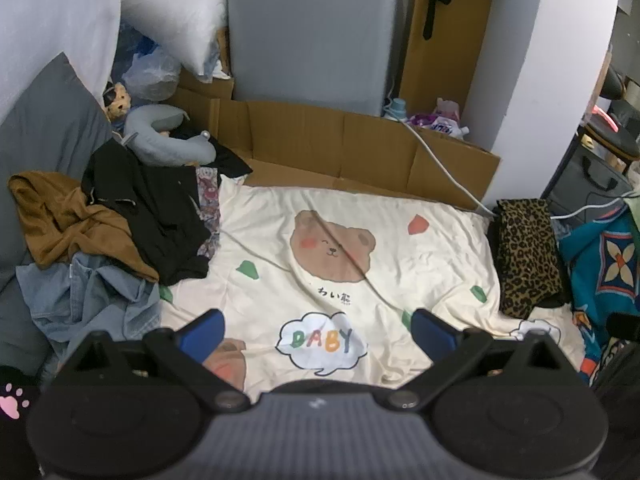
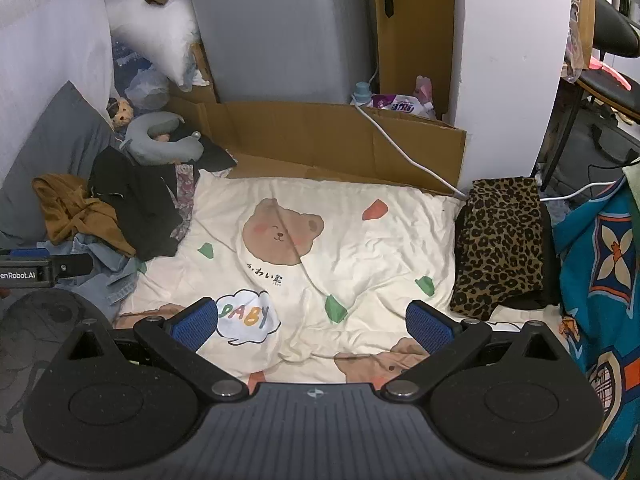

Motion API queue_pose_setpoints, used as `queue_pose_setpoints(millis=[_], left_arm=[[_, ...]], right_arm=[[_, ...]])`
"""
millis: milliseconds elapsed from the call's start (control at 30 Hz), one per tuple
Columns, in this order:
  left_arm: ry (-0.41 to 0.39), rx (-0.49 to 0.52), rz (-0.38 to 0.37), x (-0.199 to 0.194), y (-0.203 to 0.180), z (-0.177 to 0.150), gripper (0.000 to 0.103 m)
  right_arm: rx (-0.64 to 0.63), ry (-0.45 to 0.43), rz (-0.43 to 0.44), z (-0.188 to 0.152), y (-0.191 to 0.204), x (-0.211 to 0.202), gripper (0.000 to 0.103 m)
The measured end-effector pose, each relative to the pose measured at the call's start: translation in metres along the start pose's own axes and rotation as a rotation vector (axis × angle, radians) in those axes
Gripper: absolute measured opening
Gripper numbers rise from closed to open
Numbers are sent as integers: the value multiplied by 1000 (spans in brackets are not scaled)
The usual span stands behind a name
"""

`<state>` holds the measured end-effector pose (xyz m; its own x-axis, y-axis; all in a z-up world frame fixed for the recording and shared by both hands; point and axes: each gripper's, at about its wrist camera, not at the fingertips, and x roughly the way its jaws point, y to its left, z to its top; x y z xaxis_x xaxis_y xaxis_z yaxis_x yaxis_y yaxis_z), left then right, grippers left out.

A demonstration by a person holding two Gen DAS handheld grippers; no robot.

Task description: Fold clothes

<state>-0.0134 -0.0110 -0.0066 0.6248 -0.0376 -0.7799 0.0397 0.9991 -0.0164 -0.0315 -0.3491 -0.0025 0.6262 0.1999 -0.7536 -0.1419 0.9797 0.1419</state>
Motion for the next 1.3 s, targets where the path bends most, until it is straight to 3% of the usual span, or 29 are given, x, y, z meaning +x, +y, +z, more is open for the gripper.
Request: queue_pose_setpoints(millis=[1300], left_arm=[[23, 6, -28, -18, 23, 22, 101]], right_arm=[[-78, -5, -60, 16, 23, -8, 103]])
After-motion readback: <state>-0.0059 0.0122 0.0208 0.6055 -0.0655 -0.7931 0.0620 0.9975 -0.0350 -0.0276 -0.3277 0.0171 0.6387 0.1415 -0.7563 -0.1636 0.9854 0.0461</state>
